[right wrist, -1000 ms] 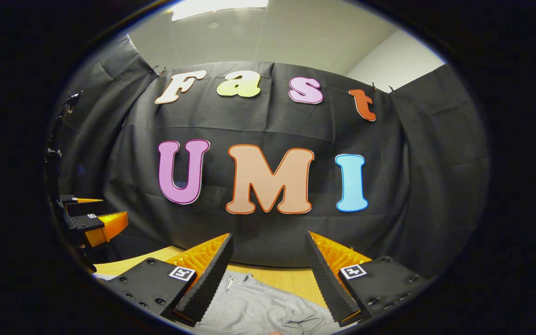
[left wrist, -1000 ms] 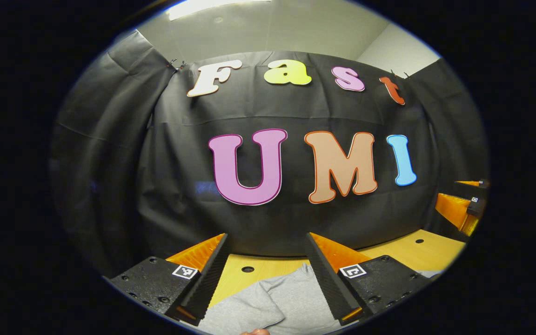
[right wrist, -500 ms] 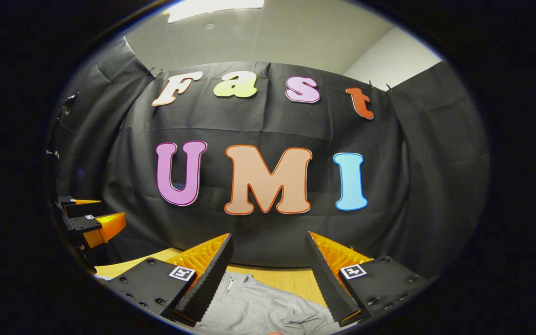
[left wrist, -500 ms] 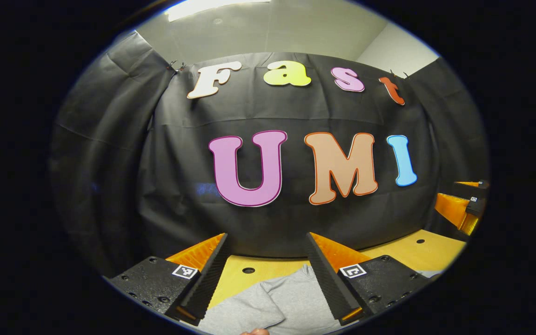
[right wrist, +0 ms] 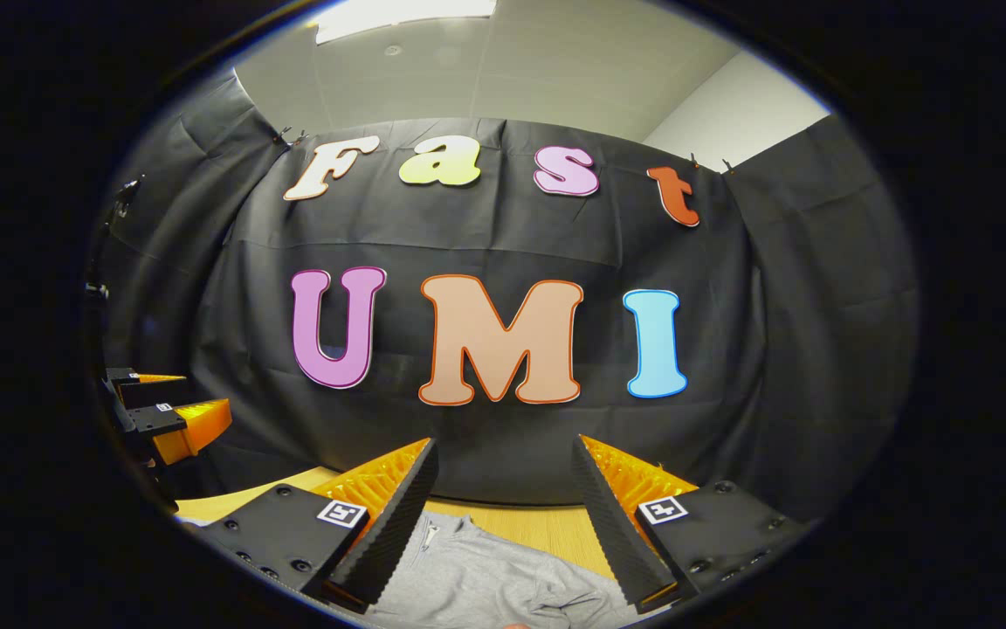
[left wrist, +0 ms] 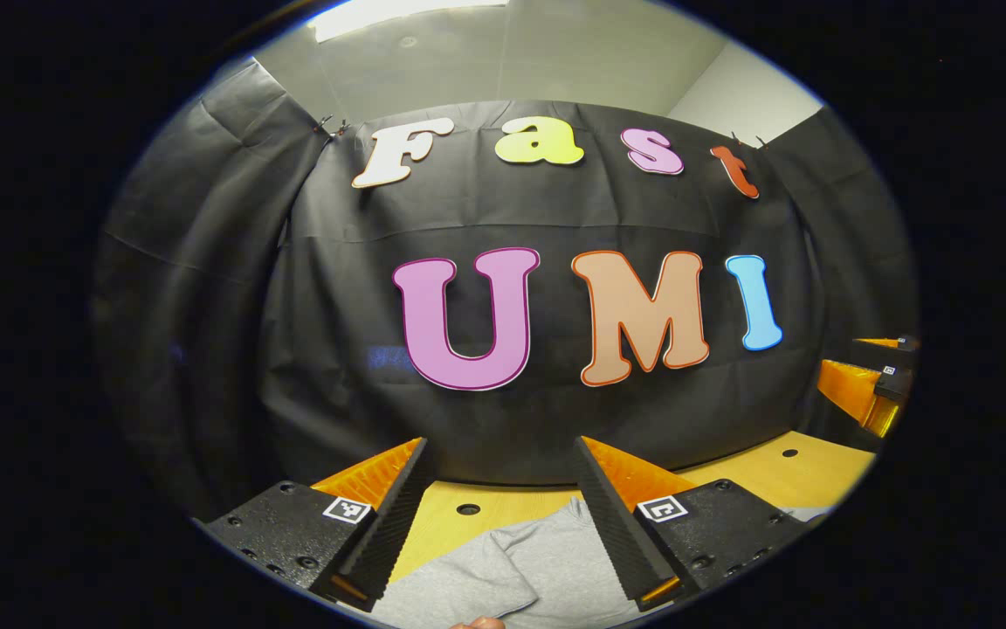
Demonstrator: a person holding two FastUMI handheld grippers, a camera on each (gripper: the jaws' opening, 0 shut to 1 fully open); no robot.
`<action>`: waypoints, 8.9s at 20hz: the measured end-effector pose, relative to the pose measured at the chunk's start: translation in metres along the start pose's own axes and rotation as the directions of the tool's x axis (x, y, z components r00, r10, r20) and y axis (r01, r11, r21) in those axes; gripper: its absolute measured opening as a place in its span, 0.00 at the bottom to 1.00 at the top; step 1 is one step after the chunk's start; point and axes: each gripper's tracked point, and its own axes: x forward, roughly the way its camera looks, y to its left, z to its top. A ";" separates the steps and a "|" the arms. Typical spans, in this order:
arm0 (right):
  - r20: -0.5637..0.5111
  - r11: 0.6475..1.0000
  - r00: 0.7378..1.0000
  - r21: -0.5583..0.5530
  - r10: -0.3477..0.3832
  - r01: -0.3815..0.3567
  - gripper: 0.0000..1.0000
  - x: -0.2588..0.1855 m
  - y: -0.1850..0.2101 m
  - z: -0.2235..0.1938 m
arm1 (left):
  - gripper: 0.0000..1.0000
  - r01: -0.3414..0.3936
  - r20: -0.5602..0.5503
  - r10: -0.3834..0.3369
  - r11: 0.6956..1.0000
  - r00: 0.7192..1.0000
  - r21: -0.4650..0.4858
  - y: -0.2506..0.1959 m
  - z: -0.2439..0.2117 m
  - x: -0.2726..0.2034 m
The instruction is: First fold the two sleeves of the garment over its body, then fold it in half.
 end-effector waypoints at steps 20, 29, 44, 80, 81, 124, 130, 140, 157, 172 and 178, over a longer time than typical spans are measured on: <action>-0.150 0.985 0.979 -0.129 -0.135 0.116 0.97 -0.023 -0.124 -0.055 | 0.94 0.075 0.006 -0.075 0.997 0.997 0.020 -0.031 -0.002 0.013; -0.303 0.966 0.934 -0.227 -0.191 0.124 0.97 -0.060 -0.187 -0.107 | 0.94 0.094 -0.016 -0.093 0.996 0.996 0.012 -0.043 -0.010 0.021; -0.637 0.961 0.722 -0.219 -0.272 0.168 0.98 -0.165 -0.264 -0.236 | 0.94 0.128 -0.056 -0.128 0.992 0.990 -0.016 -0.071 -0.026 0.025; -0.929 0.968 0.341 -0.058 -0.142 0.245 0.19 -0.256 -0.253 -0.357 | 0.94 0.150 -0.084 -0.148 0.988 0.985 0.025 -0.084 -0.034 0.025; -0.926 0.966 0.348 -0.061 -0.149 0.250 0.12 -0.255 -0.253 -0.358 | 0.94 0.147 -0.087 -0.144 0.989 0.986 0.027 -0.082 -0.034 0.024; -0.635 0.949 0.732 0.312 0.247 -0.050 0.11 0.049 -0.019 -0.209 | 0.94 -0.228 -0.066 0.236 0.968 0.969 0.106 0.110 -0.032 -0.021; -0.611 0.928 0.716 0.344 0.337 -0.144 0.11 0.071 0.048 -0.206 | 0.96 -0.293 -0.082 0.302 0.950 0.950 0.106 0.147 -0.038 -0.040; -0.603 0.869 0.630 0.390 0.490 -0.303 0.11 0.081 0.169 -0.218 | 0.94 -0.390 -0.095 0.405 0.910 0.909 0.141 0.206 -0.045 -0.072; -0.742 0.842 0.405 0.424 0.534 -0.334 0.23 0.048 0.272 -0.302 | 0.96 -0.482 -0.151 0.514 0.852 0.844 0.206 0.293 -0.078 -0.123; -0.600 0.846 0.597 0.351 0.533 -0.402 0.96 0.050 0.226 -0.225 | 0.95 -0.265 -0.472 0.287 0.958 0.834 0.114 0.248 -0.208 -0.142; -0.621 0.867 0.605 0.324 0.498 -0.379 0.96 0.039 0.182 -0.228 | 0.95 -0.255 -0.648 0.237 0.965 0.724 0.068 0.240 -0.281 -0.178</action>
